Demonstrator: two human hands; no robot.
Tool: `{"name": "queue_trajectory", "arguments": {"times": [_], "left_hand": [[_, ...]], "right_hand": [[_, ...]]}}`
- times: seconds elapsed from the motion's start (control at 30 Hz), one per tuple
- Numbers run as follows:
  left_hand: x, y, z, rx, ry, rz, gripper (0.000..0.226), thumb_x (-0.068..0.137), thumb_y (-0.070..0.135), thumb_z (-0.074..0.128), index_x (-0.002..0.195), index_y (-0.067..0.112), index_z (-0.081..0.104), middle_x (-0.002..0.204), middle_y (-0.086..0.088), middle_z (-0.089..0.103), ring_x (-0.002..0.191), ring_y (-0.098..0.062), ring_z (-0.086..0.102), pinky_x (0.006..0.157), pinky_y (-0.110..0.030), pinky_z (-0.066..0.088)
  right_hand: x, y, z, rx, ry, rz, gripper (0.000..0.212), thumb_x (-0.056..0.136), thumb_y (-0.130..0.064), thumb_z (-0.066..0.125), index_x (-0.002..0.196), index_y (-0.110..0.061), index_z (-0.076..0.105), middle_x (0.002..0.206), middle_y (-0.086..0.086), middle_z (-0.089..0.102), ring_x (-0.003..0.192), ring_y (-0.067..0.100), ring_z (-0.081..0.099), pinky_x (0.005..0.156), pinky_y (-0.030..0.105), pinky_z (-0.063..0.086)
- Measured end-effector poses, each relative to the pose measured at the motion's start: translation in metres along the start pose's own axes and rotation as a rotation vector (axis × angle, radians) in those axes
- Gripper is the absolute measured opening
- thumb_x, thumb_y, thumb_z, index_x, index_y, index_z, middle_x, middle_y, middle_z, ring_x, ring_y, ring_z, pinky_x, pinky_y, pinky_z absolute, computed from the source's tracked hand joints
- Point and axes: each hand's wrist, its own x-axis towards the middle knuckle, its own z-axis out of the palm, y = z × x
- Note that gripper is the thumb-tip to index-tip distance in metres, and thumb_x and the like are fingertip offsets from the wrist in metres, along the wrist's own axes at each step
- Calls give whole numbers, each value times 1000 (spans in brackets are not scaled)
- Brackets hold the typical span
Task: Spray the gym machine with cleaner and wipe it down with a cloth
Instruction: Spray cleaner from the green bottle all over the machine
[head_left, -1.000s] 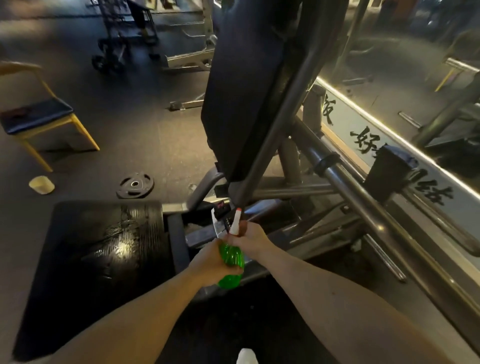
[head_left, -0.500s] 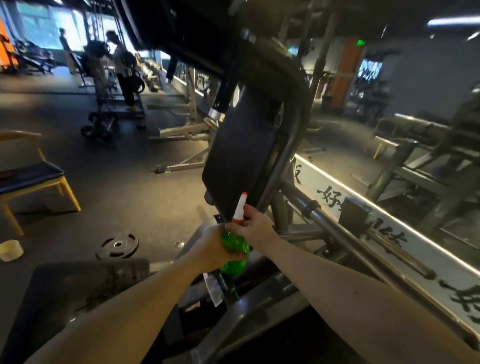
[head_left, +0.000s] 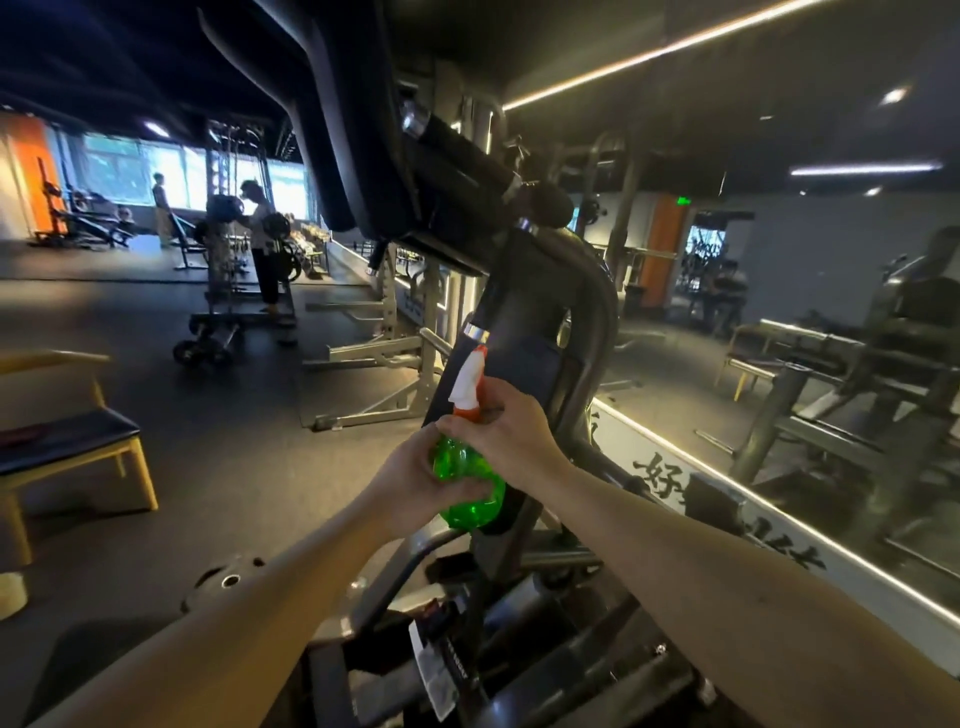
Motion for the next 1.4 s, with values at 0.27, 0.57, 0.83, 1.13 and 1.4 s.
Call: {"name": "queue_trajectory", "arguments": {"times": [0.27,0.57,0.83,1.13,1.4], "left_hand": [[-7,14,-36,-83,9,59,66,78,27,89,135,30,55,114,19,69,107,3,64,95,-32,55],[1,47,-82,-71,68,164,72,75,42,89,137,41,52,123,21,64,121,-2,57,106,-39,50],[4,47,-110,-158,70,192,65,80,29,88,134,42,55,123,24,64,120,4,56,104,-33,48],[12,-43,-149,-131,6,36,59,83,28,86,134,35,58,120,15,68,115,-3,64,97,-31,55],[16,-185,-182,-61,-55,-272,59,78,23,90,122,40,55,118,12,64,110,-7,63,83,-15,56]], "right_hand": [[14,-45,15,-29,9,-85,50,81,-41,85,123,-27,63,107,-14,73,96,-1,69,89,25,57],[36,-106,14,-111,78,-216,54,83,-45,82,129,-25,60,117,-13,70,109,4,67,95,30,55],[46,-135,33,-119,79,-255,49,85,-39,81,128,-25,62,113,-12,73,105,1,68,92,27,56],[75,-95,110,-74,-87,-176,53,86,-36,81,131,-26,53,116,-14,63,105,1,64,82,12,46],[106,11,248,5,-207,41,52,81,-42,85,123,-23,60,116,-10,68,109,11,66,96,30,53]]}}
